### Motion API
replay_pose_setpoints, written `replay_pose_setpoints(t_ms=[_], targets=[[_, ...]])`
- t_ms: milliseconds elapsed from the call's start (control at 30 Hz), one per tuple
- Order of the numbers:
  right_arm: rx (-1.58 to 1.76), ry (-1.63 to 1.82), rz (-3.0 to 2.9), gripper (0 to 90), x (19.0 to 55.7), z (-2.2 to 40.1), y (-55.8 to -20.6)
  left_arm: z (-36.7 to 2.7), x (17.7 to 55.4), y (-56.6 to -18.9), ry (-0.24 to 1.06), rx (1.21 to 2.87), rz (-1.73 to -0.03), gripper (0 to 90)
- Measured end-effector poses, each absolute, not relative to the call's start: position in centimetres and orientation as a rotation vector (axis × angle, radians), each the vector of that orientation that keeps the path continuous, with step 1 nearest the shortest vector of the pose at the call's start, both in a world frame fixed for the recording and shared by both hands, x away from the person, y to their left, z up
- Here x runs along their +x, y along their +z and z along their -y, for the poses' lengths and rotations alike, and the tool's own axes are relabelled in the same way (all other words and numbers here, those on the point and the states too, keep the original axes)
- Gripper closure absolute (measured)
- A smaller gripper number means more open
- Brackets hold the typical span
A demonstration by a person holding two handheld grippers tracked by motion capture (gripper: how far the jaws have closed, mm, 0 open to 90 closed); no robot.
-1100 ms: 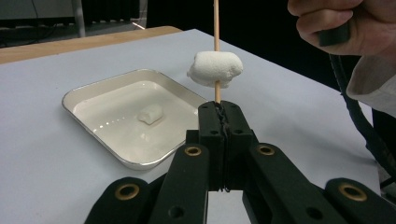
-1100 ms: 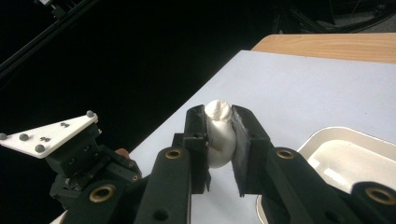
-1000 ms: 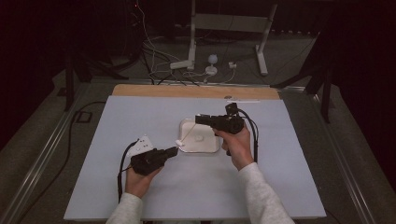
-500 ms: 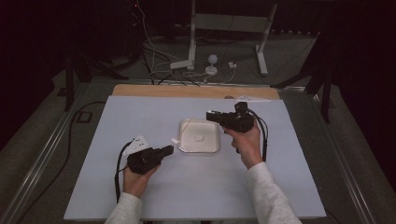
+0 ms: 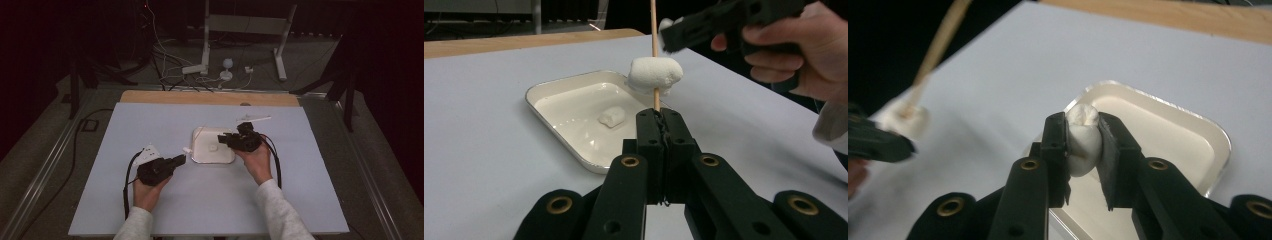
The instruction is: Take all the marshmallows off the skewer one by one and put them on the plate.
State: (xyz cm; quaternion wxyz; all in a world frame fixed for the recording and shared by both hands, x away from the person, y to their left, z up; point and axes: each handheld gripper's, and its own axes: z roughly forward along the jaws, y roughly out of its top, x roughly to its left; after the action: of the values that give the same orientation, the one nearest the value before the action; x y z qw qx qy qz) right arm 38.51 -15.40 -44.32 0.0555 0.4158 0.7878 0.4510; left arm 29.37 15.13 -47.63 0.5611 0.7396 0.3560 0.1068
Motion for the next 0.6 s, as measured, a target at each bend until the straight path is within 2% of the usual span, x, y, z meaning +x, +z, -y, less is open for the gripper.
replay_pose_setpoints(t_ms=[167,233,333,433,600], targets=[[1.297,1.317,-2.408,71.4,38.8,15.2,-45.3,-15.1,29.4,-47.7,0.249,1.743,-0.845,90.0],[1.324,1.298,-2.412,63.8,39.0,15.1,-45.6,-15.0,29.4,-47.7,0.248,1.746,-0.847,90.0],[1.364,1.271,-2.409,45.0,39.1,15.1,-45.8,-15.0,29.5,-47.7,0.249,1.744,-0.85,90.0],[1.37,1.309,-2.405,34.4,38.9,15.2,-45.7,-14.9,29.5,-47.8,0.251,1.744,-0.856,90.0],[1.336,1.445,-2.43,27.2,38.1,14.8,-44.8,-14.8,29.5,-47.8,0.258,1.742,-0.855,90.0]])
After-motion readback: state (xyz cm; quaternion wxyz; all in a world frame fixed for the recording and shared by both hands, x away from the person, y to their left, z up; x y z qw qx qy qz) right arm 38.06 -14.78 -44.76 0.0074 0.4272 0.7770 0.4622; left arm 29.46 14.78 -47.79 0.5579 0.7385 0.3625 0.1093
